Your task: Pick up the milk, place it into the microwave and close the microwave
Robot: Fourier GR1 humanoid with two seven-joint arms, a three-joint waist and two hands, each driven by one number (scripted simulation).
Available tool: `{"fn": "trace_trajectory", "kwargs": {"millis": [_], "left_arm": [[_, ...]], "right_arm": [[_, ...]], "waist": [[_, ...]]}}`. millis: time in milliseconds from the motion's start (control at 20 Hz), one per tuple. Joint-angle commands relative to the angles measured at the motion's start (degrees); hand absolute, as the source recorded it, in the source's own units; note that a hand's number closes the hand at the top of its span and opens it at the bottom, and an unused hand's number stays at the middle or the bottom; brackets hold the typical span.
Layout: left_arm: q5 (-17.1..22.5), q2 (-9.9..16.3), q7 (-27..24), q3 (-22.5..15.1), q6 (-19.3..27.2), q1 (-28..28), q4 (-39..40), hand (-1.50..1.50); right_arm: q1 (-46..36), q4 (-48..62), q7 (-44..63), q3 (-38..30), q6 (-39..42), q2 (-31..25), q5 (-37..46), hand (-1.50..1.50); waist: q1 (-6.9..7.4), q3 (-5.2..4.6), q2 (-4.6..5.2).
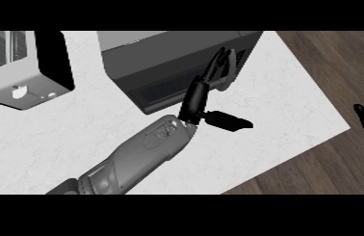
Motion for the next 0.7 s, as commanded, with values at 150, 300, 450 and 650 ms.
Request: {"fn": "trace_trajectory", "kwargs": {"millis": [150,300,450,650], "left_arm": [[3.0,-0.1,-1.9,0.9,0.8,-3.0,2.3,-1.50],[3.6,-0.1,-2.8,0.3,1.5,-2.8,3.3,-1.50],[4.8,-0.1,-3.5,0.3,1.0,-3.5,3.3,-1.50],[6.0,-0.1,-4.7,0.2,1.4,-3.5,4.0,-1.50]], "right_arm": [[-1.8,0.0,1.7,-0.2,-0.3,-1.1,-1.9,-1.50],[-1.5,0.5,2.0,-1.0,-0.4,-1.4,-3.0,-1.50],[-2.6,0.8,2.6,-1.2,-0.2,-2.4,-3.2,-1.50],[-3.3,0.5,3.5,-0.9,0.1,-3.2,-4.3,-1.50]], "waist": [[-1.12,-0.01,0.43],[-1.75,0.12,0.19],[-1.48,0.10,0.42],[-1.97,0.02,0.71]]}}
